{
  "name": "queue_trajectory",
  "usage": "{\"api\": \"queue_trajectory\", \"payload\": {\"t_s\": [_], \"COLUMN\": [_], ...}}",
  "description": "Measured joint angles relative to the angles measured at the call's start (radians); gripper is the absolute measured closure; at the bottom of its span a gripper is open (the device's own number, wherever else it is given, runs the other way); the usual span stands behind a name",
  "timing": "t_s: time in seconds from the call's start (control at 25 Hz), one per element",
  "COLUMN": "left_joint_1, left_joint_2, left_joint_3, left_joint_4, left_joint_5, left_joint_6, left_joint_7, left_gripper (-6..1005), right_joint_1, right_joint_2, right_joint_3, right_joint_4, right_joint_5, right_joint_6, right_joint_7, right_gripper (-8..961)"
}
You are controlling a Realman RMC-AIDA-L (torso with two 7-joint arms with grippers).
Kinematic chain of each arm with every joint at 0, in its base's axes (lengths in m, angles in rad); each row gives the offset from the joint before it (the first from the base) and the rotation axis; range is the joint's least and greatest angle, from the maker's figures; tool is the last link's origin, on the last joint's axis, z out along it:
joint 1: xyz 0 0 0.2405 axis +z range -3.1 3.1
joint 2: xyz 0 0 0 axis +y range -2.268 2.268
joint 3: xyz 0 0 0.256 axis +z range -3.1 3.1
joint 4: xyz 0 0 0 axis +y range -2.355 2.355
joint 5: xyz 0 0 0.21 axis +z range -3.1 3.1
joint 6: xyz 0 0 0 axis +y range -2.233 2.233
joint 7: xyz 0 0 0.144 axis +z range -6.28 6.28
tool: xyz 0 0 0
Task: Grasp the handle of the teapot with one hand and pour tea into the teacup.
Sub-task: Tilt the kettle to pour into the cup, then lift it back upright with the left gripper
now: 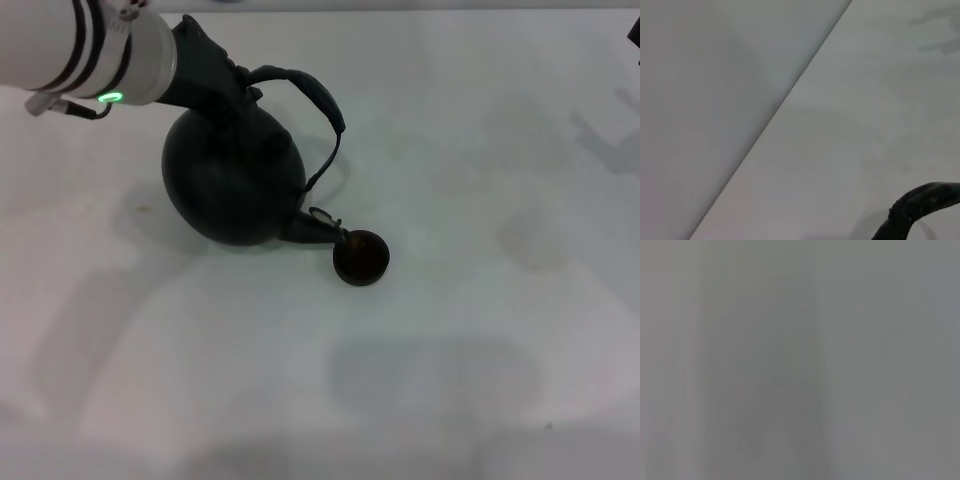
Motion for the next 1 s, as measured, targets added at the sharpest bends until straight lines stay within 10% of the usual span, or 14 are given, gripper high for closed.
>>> {"api": "queue_trajectory", "payload": {"t_s": [1.0], "left_joint_1": [0.037], "left_joint_2": [-0.001], "left_joint_3": [-0.021], "left_joint_4": [0.022], "left_joint_5": [-0.093], "left_joint_6": [-0.035], "left_joint_7": [-0.012], "left_gripper": [851], "right_joint_1": [0.004], "right_joint_2": [0.001], "right_joint_3": [0.0], "right_joint_4": [0.0], "right_joint_5": [-0.002], "right_joint_6": [-0.016], "right_joint_7": [0.001], "right_gripper": [104]}}
